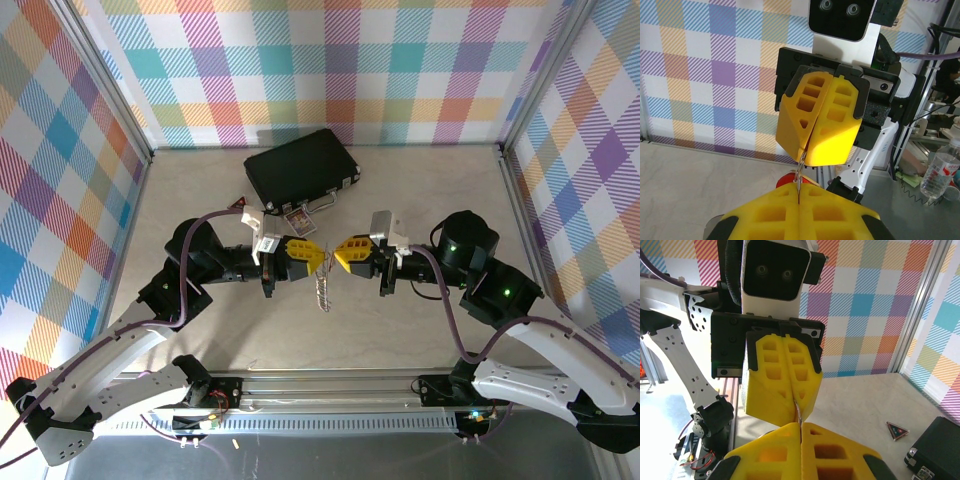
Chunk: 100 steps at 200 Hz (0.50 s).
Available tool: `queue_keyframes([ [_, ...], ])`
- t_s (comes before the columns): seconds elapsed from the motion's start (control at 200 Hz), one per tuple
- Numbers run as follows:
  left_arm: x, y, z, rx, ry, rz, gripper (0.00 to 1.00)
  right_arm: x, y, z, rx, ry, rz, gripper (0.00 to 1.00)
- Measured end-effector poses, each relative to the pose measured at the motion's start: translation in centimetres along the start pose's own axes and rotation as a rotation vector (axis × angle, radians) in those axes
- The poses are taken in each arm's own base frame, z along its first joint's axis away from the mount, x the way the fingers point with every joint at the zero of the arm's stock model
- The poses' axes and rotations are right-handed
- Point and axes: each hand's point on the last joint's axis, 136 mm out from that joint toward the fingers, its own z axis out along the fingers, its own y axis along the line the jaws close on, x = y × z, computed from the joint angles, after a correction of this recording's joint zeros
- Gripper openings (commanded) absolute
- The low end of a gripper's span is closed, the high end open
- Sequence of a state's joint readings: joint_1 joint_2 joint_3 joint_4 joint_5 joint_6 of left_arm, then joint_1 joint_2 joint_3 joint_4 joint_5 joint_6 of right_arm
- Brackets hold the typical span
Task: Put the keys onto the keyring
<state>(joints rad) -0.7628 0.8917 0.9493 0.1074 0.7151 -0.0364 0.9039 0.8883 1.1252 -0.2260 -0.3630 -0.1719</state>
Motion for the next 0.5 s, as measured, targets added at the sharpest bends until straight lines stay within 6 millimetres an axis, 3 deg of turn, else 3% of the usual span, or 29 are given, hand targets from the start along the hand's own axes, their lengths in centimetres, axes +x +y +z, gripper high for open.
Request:
queue_keyframes([
  [0.5,0.00,0.15,-0.12,-0.014,-0.003,0.001,0.00,-0.07,-0.01,-0.07,0.003,-0.002,-0.002,0.00],
])
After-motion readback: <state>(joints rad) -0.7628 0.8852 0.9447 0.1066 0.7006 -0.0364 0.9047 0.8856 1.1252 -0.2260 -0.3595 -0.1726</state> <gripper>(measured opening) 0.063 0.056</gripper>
